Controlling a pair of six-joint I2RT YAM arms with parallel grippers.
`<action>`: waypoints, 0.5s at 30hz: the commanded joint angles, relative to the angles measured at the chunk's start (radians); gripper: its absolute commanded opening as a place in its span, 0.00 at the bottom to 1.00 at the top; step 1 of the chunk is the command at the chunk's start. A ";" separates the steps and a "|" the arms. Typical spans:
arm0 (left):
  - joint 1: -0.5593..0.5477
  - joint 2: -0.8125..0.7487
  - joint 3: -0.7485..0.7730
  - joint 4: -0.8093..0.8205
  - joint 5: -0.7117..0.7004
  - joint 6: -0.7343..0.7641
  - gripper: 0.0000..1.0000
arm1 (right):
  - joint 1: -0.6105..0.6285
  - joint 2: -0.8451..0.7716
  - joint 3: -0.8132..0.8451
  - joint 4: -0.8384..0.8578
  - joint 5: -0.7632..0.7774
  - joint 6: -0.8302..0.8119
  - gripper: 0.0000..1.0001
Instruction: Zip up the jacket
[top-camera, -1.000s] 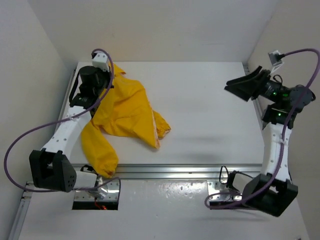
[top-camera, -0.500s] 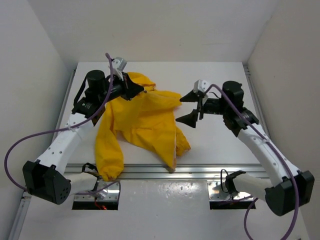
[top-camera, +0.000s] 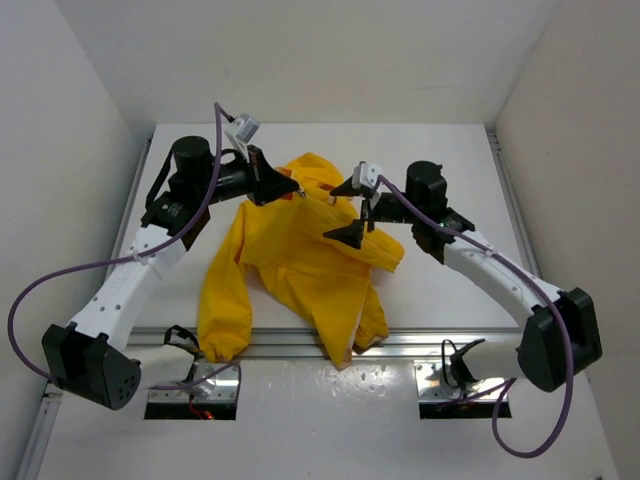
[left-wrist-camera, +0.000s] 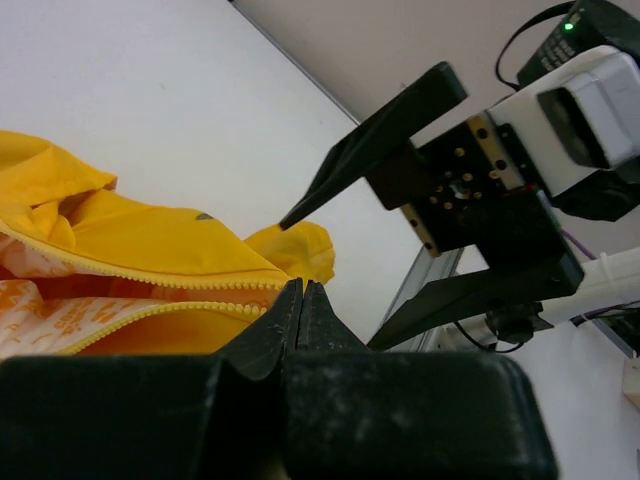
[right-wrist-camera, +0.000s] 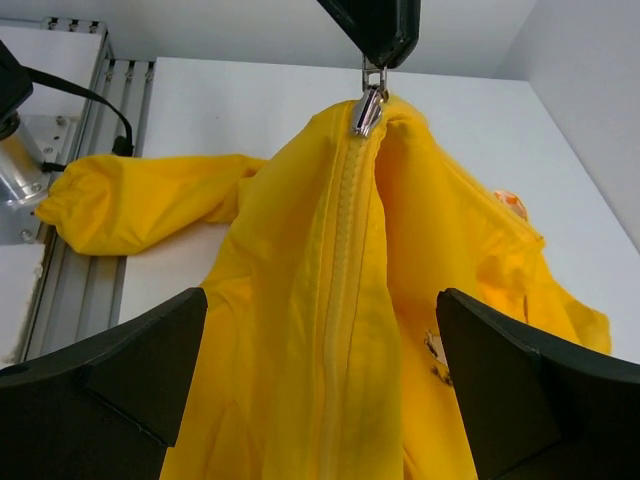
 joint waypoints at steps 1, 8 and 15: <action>-0.018 -0.033 0.034 0.059 0.047 -0.038 0.00 | 0.036 0.048 0.052 0.130 0.016 0.029 0.97; -0.038 -0.033 0.034 0.079 0.028 -0.057 0.00 | 0.046 0.143 0.125 0.116 0.085 0.066 0.70; -0.081 -0.023 0.025 0.017 -0.192 0.012 0.00 | 0.059 0.041 0.090 0.100 0.108 0.086 0.00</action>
